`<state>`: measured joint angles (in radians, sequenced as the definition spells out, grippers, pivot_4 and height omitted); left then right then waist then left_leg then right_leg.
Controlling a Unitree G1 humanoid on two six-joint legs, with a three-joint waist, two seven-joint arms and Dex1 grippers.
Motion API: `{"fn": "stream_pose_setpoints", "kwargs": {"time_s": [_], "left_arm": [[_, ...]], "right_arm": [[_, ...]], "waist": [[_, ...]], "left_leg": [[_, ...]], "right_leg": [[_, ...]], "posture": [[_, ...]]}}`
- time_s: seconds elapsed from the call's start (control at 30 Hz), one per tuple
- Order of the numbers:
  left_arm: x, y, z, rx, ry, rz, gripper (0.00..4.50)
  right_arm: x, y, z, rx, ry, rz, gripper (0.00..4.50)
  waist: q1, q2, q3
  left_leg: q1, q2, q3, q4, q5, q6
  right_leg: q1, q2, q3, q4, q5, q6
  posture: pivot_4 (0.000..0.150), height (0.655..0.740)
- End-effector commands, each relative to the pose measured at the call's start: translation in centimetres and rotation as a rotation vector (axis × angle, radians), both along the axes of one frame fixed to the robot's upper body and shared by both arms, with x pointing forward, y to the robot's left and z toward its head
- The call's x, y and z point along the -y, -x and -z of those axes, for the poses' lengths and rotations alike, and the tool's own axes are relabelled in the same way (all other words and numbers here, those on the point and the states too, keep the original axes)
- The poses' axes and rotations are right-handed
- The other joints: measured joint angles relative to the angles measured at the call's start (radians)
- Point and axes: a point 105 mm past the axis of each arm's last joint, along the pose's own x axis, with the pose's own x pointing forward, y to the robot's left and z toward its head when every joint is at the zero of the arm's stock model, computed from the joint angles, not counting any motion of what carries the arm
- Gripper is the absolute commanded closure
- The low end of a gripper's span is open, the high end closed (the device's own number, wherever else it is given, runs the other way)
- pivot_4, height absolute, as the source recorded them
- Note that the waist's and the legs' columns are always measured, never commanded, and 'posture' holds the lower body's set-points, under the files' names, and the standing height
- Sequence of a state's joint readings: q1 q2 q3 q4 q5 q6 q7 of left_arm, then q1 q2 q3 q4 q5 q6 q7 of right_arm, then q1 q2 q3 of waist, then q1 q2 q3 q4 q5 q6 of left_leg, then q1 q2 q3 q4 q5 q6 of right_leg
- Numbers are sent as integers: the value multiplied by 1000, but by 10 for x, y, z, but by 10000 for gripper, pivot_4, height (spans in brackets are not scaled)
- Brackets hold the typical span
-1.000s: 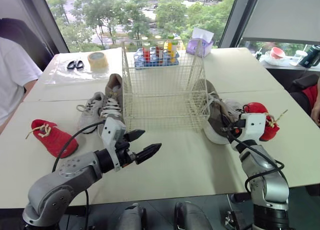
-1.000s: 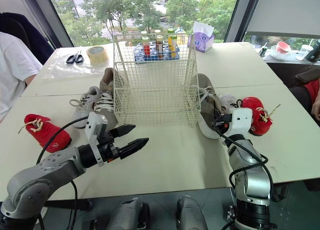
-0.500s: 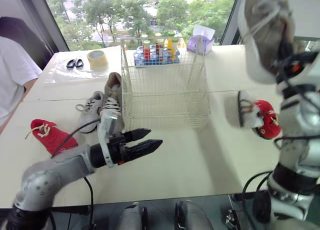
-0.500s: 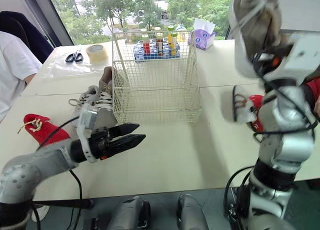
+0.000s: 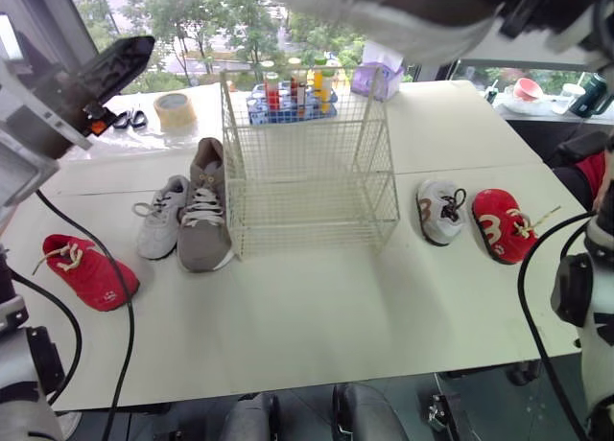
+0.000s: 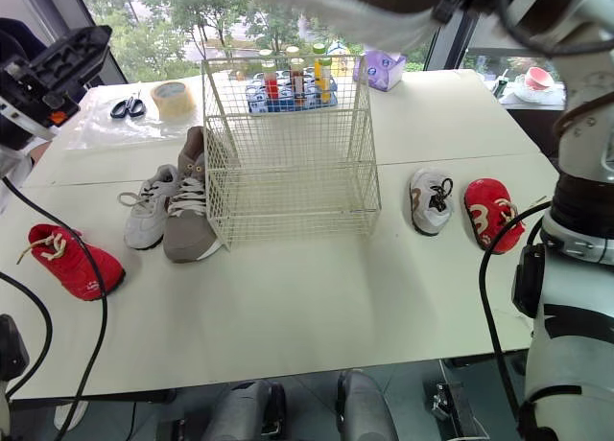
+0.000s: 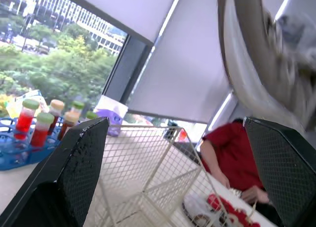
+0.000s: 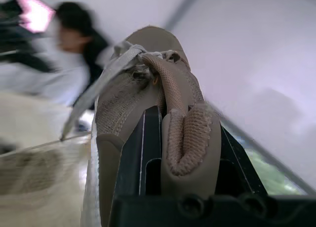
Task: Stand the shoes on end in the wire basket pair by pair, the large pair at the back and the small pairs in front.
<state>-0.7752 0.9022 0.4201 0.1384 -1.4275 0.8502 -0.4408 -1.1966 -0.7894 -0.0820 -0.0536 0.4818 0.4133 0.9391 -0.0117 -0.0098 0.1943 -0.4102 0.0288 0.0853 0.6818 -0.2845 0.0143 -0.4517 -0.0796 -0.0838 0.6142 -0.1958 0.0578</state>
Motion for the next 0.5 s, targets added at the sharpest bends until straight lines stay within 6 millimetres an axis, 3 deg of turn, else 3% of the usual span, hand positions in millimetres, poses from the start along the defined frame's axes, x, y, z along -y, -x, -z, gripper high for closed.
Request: {"fn": "stream_pose_setpoints", "kwargs": {"time_s": [0.03,0.2,0.4,0.5], "left_arm": [[3,17,-21,73,5,101,0],[10,25,-28,80,2,205,0],[24,19,-27,61,-84,273,0],[30,15,-28,55,-102,306,8701]], "right_arm": [[-13,24,-10,127,80,-102,39834],[-21,26,-1,136,143,-140,39834],[-28,31,8,147,174,-178,39834],[-29,34,8,151,167,-190,40049]], "waist": [[4,-2,1],[4,-4,2],[0,-4,2],[0,-4,2]], "left_leg": [[-1,-1,0,1,0,0],[-1,-4,1,2,1,-2],[0,-3,0,1,3,-5],[0,-2,0,1,4,-7]], "right_leg": [[0,-1,0,0,0,0],[1,-4,0,-1,0,1],[1,-3,0,0,0,2],[1,-2,0,1,0,1]], "posture": [[1500,7400],[1500,7400],[1500,7400],[1500,7400]]}}
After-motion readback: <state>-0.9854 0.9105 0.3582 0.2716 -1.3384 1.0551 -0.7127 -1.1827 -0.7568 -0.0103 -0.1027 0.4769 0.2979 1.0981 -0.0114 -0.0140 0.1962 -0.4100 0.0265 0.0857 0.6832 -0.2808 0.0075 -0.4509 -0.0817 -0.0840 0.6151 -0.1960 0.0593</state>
